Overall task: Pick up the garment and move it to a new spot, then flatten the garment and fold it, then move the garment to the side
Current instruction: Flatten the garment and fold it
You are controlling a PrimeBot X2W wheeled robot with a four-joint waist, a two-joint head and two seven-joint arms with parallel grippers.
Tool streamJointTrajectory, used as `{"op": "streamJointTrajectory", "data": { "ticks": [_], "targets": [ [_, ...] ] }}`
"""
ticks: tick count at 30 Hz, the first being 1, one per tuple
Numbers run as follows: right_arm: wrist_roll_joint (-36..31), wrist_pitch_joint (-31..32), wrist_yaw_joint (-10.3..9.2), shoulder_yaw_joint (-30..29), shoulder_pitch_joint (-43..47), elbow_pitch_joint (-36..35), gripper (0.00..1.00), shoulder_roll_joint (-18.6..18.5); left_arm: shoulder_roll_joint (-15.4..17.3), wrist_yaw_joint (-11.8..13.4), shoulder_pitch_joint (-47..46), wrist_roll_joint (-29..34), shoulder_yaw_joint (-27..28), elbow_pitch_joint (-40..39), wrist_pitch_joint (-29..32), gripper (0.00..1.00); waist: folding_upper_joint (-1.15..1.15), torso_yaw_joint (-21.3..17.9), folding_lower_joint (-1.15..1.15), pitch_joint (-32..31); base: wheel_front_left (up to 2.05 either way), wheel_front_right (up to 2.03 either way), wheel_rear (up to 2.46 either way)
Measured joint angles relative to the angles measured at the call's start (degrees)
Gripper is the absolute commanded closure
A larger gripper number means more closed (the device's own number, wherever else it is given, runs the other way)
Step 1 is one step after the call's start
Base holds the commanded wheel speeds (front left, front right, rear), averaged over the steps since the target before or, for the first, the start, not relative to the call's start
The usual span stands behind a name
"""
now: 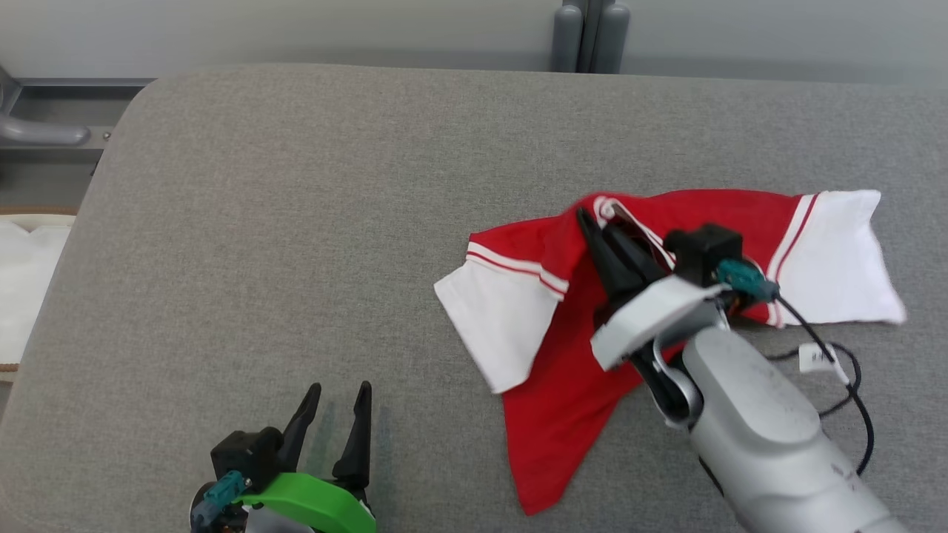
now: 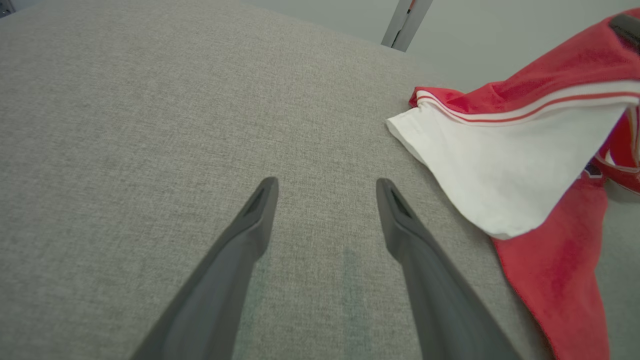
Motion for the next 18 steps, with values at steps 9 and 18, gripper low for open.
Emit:
{"op": "streamJointTrajectory", "data": {
  "ticks": [9,18],
  "targets": [
    [5.4,0.0,0.00,6.6,-28.5,-1.6,1.00,0.1,-0.4,0.0,-1.1,-0.2,-3.2,1.1,0.0,0.00,0.00,3.7,0.00,-0.4,0.00,0.00,0.00],
    [6.3,0.0,0.01,-3.1,-34.0,-2.7,1.00,0.1,-0.2,0.0,0.9,-0.1,-0.5,1.3,0.0,0.00,0.00,5.4,0.00,-2.2,0.00,0.00,0.00]
  ]
}}
